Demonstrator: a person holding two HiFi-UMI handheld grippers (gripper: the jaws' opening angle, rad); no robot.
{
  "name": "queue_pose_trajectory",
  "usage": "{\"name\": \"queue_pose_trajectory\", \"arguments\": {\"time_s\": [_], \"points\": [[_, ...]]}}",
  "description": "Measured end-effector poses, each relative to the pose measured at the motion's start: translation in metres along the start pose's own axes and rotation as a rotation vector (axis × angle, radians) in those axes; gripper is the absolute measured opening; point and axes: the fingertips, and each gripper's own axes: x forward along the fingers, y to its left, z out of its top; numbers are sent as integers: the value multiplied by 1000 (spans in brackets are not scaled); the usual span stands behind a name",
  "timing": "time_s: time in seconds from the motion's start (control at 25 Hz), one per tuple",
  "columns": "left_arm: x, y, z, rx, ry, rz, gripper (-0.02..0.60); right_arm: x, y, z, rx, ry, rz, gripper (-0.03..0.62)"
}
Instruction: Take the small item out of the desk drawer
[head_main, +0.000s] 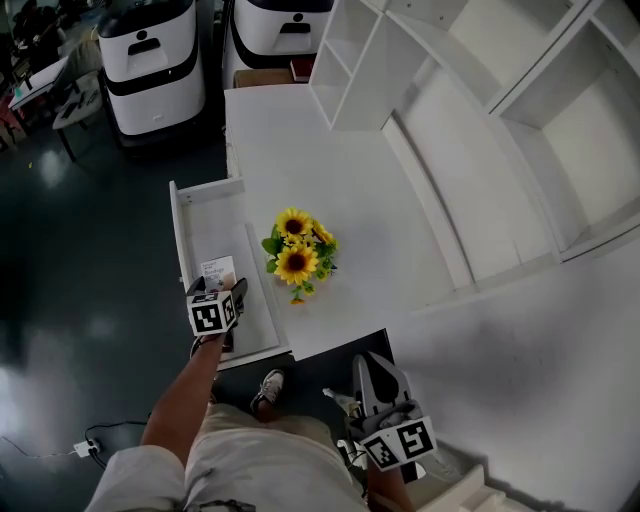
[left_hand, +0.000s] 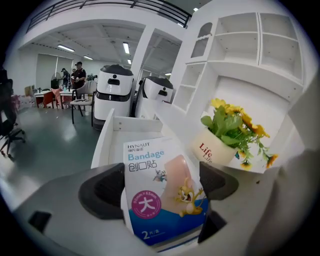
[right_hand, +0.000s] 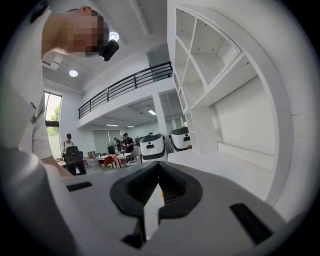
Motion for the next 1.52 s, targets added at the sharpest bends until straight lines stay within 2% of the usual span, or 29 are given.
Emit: {"name": "queue_pose_trajectory", "arguments": {"time_s": [0.4,0.64,1.12,1.52], "points": [[-49,7,37,25,-62,-45,476,4,29,6,3,-41,30,11],[-81,17,71,33,-144,-64,476,16,38,13,-5,-66,42,11],[-172,46,157,36,-402,-71,472,42,46,34,-28,-120,60,11],[-269,61,229,45,-676,-78,471,55,45,56,-47,-173,52,11]]}}
